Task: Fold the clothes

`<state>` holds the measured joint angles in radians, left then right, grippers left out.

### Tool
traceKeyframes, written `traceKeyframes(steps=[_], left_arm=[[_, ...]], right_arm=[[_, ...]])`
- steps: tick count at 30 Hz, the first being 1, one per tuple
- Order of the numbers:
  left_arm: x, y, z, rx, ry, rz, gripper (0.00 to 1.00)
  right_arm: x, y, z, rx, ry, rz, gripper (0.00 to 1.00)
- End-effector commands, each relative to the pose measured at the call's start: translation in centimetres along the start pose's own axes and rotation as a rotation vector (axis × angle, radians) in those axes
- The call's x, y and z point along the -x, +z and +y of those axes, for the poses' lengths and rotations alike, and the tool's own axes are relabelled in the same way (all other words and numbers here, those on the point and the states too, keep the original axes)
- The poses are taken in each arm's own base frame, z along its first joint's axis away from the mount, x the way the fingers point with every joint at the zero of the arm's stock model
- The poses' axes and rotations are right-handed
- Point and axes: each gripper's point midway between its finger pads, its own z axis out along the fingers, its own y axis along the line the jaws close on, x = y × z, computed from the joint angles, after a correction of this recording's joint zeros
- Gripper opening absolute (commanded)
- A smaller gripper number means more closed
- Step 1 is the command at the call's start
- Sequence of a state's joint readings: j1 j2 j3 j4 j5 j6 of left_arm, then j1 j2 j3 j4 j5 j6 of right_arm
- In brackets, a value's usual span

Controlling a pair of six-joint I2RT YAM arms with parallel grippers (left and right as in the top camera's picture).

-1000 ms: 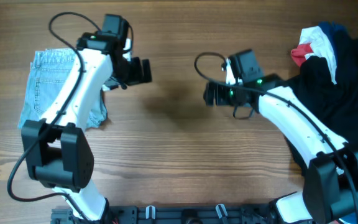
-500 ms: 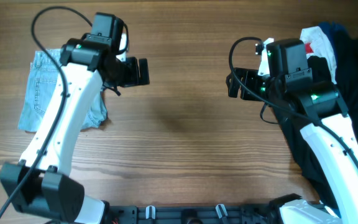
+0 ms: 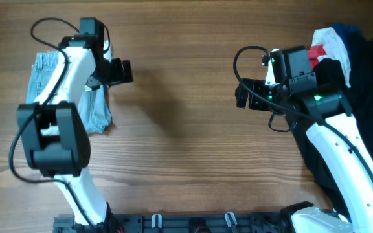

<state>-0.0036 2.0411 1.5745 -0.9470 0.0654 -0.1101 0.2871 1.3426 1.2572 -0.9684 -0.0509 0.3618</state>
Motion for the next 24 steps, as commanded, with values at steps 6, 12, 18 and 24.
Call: traceKeyframes(steps=[6, 12, 18, 24], left_arm=[[-2.7, 5.1, 4.0, 0.141, 0.019, 0.167, 1.00], [-1.3, 5.0, 9.1, 0.172, -0.122, 0.115, 1.00], [-0.6, 4.9, 11.5, 0.150, -0.191, 0.085, 1.00], [1.0, 3.1, 9.1, 0.077, -0.166, 0.024, 1.00]], right_arm=[[0.0, 0.5, -0.3, -0.018, 0.007, 0.002, 1.00], [-0.3, 0.5, -0.4, -0.023, 0.008, 0.015, 1.00], [-0.4, 0.5, -0.4, -0.024, 0.016, 0.017, 1.00], [-0.4, 0.5, -0.4, -0.024, 0.020, 0.016, 1.00]])
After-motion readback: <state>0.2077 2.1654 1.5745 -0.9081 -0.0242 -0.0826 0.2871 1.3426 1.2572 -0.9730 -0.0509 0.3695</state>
